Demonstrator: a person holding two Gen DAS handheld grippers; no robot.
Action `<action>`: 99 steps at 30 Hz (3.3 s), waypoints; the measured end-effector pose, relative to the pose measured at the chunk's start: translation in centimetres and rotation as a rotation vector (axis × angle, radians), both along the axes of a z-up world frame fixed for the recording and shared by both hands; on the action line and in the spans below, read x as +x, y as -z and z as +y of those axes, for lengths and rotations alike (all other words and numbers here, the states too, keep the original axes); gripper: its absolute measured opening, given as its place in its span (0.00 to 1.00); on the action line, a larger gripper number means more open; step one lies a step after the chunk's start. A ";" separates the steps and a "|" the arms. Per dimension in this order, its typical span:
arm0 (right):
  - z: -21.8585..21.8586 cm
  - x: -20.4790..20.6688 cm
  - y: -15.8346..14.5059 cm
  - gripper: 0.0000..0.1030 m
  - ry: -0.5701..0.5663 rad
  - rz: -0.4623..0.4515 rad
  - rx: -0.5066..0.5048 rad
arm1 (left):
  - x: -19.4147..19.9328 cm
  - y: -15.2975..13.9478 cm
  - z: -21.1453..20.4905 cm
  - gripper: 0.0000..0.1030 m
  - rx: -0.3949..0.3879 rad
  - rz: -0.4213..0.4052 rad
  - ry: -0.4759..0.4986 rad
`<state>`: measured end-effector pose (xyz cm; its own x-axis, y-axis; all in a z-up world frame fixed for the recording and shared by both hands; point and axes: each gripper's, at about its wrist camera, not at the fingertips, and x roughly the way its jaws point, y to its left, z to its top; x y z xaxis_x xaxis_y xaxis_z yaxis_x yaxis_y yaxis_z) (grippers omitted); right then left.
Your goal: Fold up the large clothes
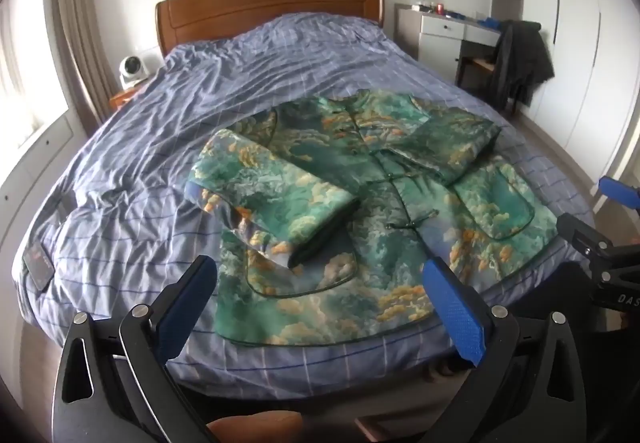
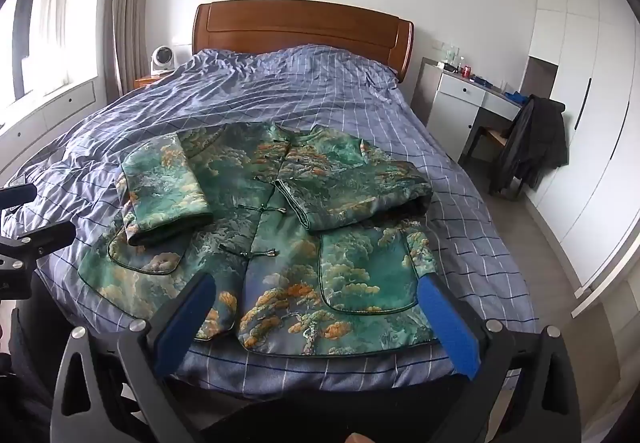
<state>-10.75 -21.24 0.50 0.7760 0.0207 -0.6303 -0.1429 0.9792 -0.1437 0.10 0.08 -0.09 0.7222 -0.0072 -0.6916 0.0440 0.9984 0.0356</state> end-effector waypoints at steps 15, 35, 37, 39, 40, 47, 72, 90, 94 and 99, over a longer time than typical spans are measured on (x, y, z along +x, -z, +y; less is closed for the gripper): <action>0.7 -0.4 -0.3 1.00 0.001 0.000 -0.022 | 0.0 0.3 0.2 0.99 -0.013 0.009 -0.002; 0.9 -0.3 -0.4 1.00 -0.020 0.001 -0.014 | -0.2 -0.2 0.4 1.00 -0.009 0.004 -0.003; 1.0 -0.3 -0.4 1.00 -0.020 0.000 -0.014 | -0.1 -0.2 0.4 1.00 -0.009 0.004 -0.004; 0.9 -0.3 -0.4 1.00 -0.019 0.001 -0.014 | -0.2 -0.2 0.4 0.99 -0.008 0.004 -0.005; 1.0 -0.3 -0.4 1.00 -0.019 0.000 -0.013 | -0.2 -0.2 0.4 0.99 -0.009 0.004 -0.005; 1.2 -0.5 -0.5 1.00 -0.021 0.002 -0.009 | -0.2 -0.2 0.4 0.99 -0.008 0.004 -0.006; 0.9 -0.5 -0.1 1.00 -0.019 -0.014 -0.009 | 0.0 -2.0 2.5 1.00 0.035 -0.056 -0.084; 0.3 2.6 0.6 1.00 0.032 0.043 -0.029 | 3.8 -0.8 0.1 1.00 0.115 -0.063 0.039; -0.3 3.6 1.1 1.00 0.072 0.071 -0.050 | 4.5 -0.5 0.2 1.00 0.076 -0.033 0.022; -1.0 4.3 1.6 1.00 0.101 0.098 -0.049 | 4.8 0.6 -0.3 1.00 0.082 0.003 0.029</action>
